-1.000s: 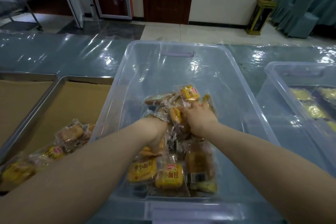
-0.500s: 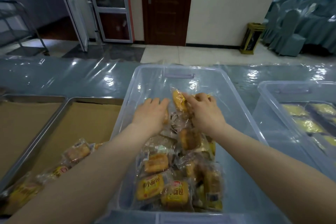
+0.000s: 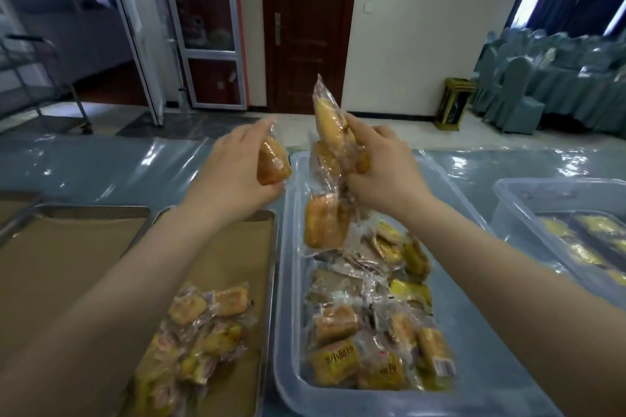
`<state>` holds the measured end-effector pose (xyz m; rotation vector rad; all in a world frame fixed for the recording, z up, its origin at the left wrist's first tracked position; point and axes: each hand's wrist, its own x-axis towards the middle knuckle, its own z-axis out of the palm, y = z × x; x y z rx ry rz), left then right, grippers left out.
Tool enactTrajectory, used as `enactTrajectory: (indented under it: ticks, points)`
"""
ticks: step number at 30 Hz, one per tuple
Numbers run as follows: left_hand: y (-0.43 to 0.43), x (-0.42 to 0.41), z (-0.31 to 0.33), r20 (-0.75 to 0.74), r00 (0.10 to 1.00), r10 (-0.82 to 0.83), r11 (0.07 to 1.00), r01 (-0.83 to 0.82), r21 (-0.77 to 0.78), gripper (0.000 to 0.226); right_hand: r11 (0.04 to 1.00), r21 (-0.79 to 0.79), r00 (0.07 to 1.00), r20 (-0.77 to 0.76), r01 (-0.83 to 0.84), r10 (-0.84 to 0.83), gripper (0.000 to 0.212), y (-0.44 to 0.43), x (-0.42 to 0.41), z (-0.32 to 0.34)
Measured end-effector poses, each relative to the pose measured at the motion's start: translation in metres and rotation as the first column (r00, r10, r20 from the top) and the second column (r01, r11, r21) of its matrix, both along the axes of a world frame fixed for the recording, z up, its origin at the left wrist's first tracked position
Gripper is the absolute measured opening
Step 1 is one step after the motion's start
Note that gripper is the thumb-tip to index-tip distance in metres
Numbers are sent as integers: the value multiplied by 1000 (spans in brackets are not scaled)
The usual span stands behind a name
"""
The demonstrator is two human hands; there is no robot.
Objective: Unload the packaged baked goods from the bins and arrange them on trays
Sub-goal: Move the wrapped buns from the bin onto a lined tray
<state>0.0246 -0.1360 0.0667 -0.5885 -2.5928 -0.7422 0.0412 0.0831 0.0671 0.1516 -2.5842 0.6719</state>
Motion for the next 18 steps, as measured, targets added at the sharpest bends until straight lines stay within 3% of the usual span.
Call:
enactTrajectory:
  ticks: [4,8,15,18]
  points:
    - [-79,8,-10,56,997,58,997,-60,48,100,995,-45,995,-22,-94,93,80,-72,-8,16]
    - [-158,14,-51,175,980,92,991,-107,81,103,985,21,985,4,-174,174,78,-151,-16,3]
    - [-238,10,-138,428,894,133,989,-148,2,108,972,177,910,408,-154,70,73,-241,-37,-81]
    - [-246,12,-171,506,849,150,989,-135,-68,108,968,220,886,463,-125,9,75,-256,-40,-110]
